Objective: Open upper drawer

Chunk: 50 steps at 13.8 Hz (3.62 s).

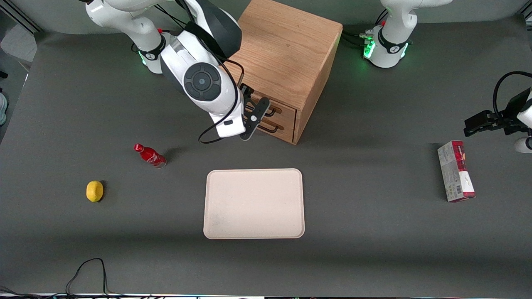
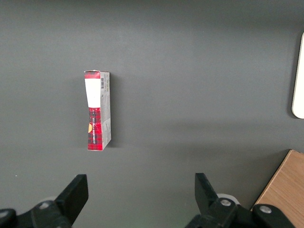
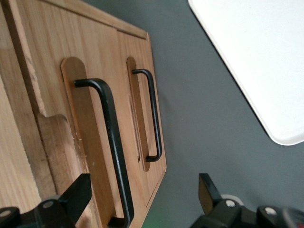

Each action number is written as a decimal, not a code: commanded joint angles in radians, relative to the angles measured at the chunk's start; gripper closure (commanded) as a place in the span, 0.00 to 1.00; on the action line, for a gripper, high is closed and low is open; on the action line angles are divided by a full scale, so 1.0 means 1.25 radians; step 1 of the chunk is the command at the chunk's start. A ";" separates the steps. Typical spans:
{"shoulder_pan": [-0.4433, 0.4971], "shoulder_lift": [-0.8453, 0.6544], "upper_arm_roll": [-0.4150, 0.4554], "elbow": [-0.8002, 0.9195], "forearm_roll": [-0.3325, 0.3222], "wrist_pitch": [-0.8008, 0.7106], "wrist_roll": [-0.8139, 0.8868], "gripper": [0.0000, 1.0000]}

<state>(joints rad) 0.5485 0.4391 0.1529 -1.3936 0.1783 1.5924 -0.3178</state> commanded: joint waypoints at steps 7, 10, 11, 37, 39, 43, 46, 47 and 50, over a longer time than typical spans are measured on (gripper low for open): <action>0.013 0.000 -0.006 -0.062 0.018 0.017 -0.029 0.00; 0.013 0.003 -0.007 -0.068 0.018 0.029 -0.029 0.00; 0.013 0.009 -0.007 -0.068 0.018 0.034 -0.029 0.00; -0.040 0.059 -0.018 -0.020 0.005 0.085 -0.116 0.00; -0.051 0.065 -0.018 -0.012 0.006 0.085 -0.116 0.00; -0.052 0.067 -0.018 -0.010 0.006 0.085 -0.130 0.00; -0.067 0.077 -0.018 0.003 0.006 0.085 -0.140 0.00; -0.073 0.079 -0.018 0.010 0.006 0.085 -0.145 0.00; -0.091 0.088 -0.018 0.026 0.007 0.085 -0.152 0.00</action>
<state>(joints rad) 0.4516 0.5197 0.1276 -1.4108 0.1784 1.7064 -0.4787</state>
